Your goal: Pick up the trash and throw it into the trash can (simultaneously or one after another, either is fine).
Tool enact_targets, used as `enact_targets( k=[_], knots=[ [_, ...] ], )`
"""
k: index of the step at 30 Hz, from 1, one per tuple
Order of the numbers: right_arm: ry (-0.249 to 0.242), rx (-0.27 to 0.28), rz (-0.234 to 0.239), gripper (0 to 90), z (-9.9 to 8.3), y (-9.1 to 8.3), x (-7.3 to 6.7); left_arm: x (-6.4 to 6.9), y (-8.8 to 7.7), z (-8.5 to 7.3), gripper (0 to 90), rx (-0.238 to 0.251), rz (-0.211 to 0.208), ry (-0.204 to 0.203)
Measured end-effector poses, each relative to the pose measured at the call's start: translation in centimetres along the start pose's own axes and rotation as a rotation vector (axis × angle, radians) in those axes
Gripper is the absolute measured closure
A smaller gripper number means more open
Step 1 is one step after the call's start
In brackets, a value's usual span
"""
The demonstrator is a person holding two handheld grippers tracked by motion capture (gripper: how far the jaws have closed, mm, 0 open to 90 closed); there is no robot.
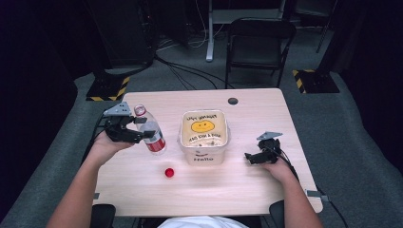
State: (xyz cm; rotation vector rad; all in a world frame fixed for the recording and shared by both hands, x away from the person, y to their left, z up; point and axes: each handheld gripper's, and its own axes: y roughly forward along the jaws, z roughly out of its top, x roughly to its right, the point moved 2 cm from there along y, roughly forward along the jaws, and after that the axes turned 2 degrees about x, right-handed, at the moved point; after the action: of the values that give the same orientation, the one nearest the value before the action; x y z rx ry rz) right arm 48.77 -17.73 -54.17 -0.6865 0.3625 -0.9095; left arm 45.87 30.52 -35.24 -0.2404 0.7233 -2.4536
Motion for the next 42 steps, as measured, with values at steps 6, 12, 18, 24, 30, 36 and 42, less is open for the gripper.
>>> enact_targets(
  k=[6,12,18,24,30,36,42],
  knots=[
    [0.0,0.0,0.0,0.0,0.0,0.0,0.0,0.1,0.3,0.8,29.2,-0.008,-0.001,0.008],
    [0.0,0.0,0.0,0.0,0.0,0.0,0.0,0.0,0.3,1.5,29.2,-0.01,-0.002,0.017],
    [0.0,0.0,0.0,0.0,0.0,0.0,0.0,-0.1,0.2,2.2,29.2,-0.007,0.002,0.024],
    [0.0,0.0,0.0,0.0,0.0,0.0,0.0,0.1,-0.1,3.6,29.3,0.007,0.002,0.036],
    [0.0,0.0,0.0,0.0,0.0,0.0,0.0,0.3,-0.2,4.6,29.2,0.009,0.013,0.057],
    [0.0,0.0,0.0,0.0,0.0,0.0,0.0,0.4,-0.4,5.6,29.3,0.011,0.016,0.072],
    [0.0,0.0,0.0,0.0,0.0,0.0,0.0,0.3,-0.2,6.2,29.3,0.01,0.017,0.071]
  ],
)
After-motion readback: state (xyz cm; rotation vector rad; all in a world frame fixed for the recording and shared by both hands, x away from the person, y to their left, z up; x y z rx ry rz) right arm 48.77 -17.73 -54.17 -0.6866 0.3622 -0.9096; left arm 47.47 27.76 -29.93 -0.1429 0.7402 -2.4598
